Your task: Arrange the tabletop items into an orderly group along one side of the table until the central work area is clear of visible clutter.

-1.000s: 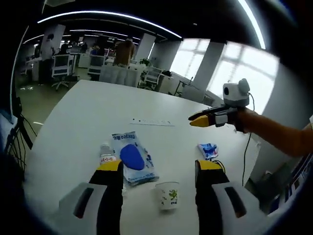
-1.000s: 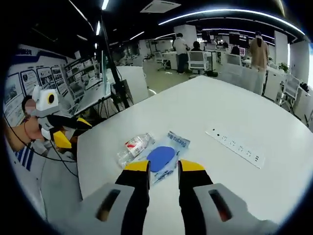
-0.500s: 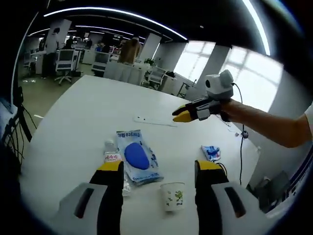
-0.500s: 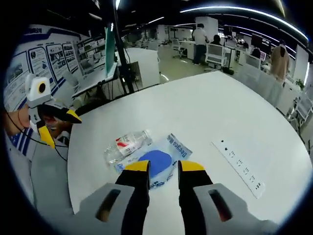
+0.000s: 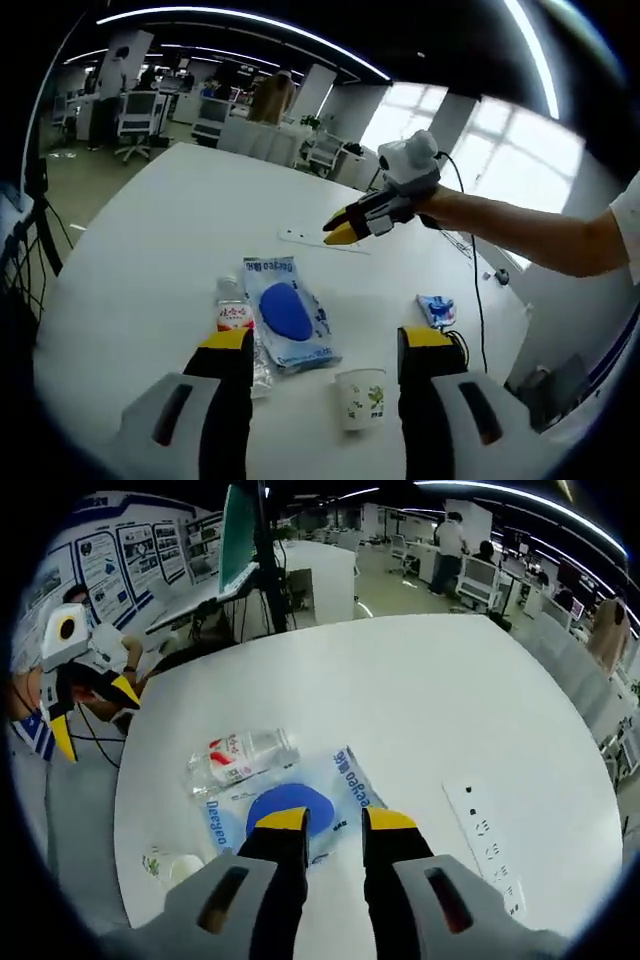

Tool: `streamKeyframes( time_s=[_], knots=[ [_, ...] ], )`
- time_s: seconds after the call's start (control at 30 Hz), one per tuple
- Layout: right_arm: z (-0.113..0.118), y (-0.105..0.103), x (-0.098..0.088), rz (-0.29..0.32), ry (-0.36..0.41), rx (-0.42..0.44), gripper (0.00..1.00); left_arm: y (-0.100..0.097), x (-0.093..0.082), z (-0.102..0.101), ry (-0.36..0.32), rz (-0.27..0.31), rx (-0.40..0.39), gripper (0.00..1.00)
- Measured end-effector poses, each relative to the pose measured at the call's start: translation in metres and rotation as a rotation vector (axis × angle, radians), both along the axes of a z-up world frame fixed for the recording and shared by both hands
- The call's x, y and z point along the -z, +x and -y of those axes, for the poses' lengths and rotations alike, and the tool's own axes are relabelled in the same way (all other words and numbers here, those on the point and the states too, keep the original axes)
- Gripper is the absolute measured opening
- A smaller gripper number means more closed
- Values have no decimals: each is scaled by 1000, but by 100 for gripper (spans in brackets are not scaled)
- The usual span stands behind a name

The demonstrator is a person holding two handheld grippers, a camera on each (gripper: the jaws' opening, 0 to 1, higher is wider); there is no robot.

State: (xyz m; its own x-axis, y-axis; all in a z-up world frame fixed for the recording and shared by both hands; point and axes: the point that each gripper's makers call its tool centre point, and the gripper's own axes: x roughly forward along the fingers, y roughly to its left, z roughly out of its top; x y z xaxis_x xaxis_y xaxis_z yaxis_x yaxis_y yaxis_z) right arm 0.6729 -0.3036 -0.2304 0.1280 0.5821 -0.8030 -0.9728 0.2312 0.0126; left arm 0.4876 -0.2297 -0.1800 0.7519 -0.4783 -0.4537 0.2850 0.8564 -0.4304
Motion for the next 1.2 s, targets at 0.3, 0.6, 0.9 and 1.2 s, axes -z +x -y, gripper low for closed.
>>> streamKeyframes(
  time_s=[0.3, 0.6, 0.9, 1.2],
  knots=[
    [-17, 19, 34, -9, -89, -96, 18, 1, 13, 1, -17, -19, 2, 58],
    [-27, 30, 61, -60, -142, -165, 18, -2, 30, 1, -40, -52, -15, 57],
    [-33, 38, 83, -114, -199, -233, 17, 1, 38, -3, -50, -62, -32, 56],
    [-35, 33, 100, -165, -263, -318, 19, 3, 46, -9, -43, -69, -47, 54]
  ],
)
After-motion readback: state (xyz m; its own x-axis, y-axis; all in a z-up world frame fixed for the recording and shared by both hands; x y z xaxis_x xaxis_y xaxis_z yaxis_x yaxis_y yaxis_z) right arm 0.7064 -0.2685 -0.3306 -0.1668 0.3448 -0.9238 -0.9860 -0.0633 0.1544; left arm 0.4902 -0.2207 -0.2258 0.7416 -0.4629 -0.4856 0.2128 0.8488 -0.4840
